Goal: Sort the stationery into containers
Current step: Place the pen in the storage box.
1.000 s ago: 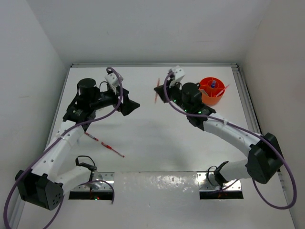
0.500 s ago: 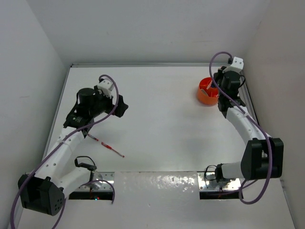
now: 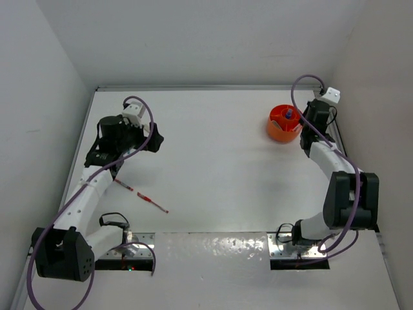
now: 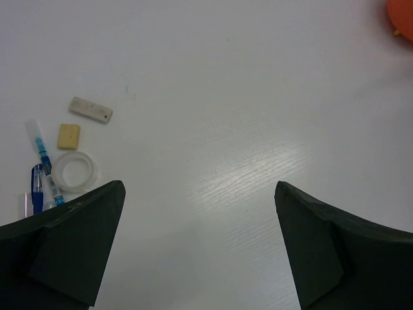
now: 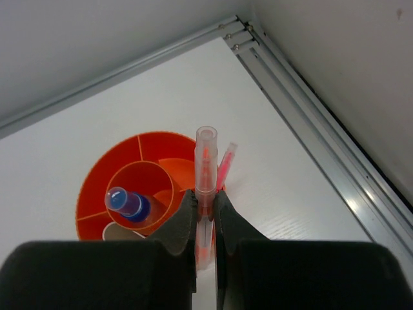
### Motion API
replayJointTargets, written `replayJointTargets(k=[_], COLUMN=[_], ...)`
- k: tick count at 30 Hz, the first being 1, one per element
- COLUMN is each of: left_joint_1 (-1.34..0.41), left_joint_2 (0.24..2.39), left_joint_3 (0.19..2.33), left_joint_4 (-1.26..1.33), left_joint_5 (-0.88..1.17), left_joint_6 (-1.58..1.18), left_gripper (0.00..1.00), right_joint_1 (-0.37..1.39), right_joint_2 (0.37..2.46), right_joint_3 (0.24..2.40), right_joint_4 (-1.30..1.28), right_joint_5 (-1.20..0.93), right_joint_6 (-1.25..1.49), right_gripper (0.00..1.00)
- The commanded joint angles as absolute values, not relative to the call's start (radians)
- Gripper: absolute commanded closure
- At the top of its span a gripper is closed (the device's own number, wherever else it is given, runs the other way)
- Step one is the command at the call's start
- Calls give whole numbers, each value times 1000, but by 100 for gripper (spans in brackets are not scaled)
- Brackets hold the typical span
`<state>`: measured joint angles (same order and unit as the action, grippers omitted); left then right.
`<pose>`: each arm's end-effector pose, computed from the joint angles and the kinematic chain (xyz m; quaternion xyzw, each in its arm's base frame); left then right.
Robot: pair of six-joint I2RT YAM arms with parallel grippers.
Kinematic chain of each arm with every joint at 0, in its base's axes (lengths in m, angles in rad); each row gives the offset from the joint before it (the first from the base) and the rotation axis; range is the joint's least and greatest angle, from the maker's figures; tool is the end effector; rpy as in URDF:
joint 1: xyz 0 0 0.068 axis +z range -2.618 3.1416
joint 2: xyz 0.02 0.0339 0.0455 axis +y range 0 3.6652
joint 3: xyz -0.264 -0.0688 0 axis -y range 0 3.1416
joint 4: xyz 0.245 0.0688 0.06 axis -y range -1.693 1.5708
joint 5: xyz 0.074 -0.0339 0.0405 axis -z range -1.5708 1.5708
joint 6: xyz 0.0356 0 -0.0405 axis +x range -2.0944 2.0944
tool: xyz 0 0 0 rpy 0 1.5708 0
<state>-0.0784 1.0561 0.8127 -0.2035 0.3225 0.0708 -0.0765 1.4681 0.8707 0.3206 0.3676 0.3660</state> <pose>0.2378 -0.0300 0.2959 0.1476 0.8265 -0.1379 0.5254 0.3304 -0.0382 0.2586 0.2796 0.7412 -0.0588 0.6075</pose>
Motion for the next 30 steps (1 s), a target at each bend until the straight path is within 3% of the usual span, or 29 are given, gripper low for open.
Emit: replayJointTargets(k=[1, 14, 30], left_joint_1=[-66, -57, -55], left_joint_2=[1058, 1069, 1075], left_joint_3=[810, 831, 818], left_joint_4=[-153, -172, -161], left_joint_5=[336, 348, 362], left_joint_6=[72, 84, 86], left_gripper=[0, 0, 0], right_joint_1=[-75, -90, -72], right_joint_2=[1500, 1575, 1492], right_joint_3=[891, 827, 884], right_joint_4=[396, 604, 528], right_joint_5=[391, 361, 365], right_joint_6=[364, 400, 382], right_gripper=[100, 100, 100])
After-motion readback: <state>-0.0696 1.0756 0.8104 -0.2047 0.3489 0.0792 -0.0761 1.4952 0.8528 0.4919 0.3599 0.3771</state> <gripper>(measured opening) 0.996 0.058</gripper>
